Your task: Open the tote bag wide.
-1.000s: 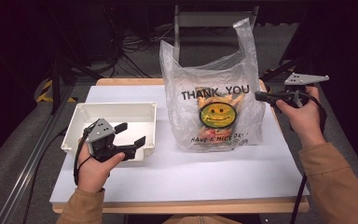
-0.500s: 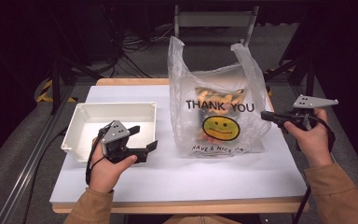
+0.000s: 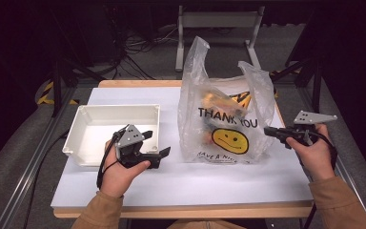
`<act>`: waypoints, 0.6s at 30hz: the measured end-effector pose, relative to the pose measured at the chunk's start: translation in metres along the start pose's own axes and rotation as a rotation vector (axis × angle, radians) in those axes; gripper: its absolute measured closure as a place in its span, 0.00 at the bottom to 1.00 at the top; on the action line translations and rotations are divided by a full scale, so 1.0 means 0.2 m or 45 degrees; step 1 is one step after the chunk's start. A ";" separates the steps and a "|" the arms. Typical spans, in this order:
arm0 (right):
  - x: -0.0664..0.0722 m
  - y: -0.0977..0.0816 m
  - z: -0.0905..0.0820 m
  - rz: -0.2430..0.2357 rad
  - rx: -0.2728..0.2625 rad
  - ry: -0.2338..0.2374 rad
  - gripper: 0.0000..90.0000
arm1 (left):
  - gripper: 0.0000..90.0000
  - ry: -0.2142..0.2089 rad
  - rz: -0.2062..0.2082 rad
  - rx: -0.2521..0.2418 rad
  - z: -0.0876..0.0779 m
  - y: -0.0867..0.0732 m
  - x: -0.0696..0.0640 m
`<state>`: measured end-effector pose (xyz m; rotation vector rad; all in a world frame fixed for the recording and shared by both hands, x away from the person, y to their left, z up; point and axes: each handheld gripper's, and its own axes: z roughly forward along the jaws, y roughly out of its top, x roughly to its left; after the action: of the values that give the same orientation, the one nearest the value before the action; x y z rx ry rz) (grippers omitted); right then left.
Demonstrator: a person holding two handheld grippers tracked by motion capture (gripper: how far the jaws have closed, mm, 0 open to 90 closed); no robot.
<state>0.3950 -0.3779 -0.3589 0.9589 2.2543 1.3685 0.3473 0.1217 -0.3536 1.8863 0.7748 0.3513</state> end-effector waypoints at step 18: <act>0.02 -0.06 -0.03 0.017 -0.061 0.014 1.00 | 0.30 -0.084 0.049 -0.125 0.18 0.24 -0.08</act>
<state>0.3846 -0.3831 -0.3664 0.9540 2.2169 1.4301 0.3713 0.0729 -0.3249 1.8132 0.6657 0.3434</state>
